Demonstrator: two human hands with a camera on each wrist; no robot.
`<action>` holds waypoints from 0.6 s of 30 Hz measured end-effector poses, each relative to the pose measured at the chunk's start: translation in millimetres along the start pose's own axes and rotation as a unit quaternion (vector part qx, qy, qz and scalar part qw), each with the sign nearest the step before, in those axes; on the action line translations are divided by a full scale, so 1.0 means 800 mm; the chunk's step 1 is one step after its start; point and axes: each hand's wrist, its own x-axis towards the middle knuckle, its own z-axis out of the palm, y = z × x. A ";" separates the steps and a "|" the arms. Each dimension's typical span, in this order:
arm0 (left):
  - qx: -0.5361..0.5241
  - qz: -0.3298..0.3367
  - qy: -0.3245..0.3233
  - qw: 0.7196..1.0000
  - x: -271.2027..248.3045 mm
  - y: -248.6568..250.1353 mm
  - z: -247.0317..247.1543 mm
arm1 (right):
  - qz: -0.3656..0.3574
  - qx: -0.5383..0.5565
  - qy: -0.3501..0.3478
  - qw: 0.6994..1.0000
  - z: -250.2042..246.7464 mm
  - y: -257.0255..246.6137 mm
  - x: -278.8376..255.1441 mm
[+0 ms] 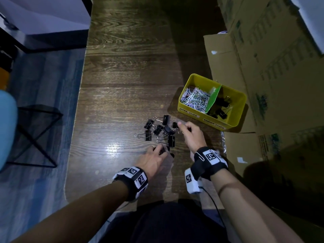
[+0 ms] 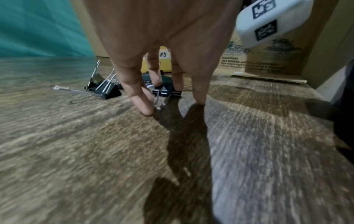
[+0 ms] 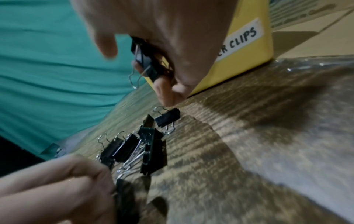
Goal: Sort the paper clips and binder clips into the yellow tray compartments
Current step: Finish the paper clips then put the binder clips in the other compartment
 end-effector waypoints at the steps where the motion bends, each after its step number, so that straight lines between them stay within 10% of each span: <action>1: -0.003 0.004 0.010 1.000 -0.001 0.000 0.000 | -0.006 -0.035 0.011 0.999 0.000 -0.001 0.003; 10: -0.172 -0.016 0.032 0.984 -0.006 -0.033 -0.017 | -0.044 -0.129 -0.057 0.989 0.004 -0.003 0.001; 12: -0.414 -0.075 0.040 0.906 -0.010 -0.040 -0.033 | -0.067 -0.173 -0.051 0.981 0.006 -0.001 -0.001; 16: -0.756 -0.103 0.087 0.641 -0.009 -0.068 -0.057 | -0.022 -0.284 -0.057 0.957 0.028 0.004 -0.003; 18: -0.773 -0.093 0.097 0.620 -0.005 -0.078 -0.068 | -0.006 -0.317 -0.052 0.947 0.041 0.005 -0.006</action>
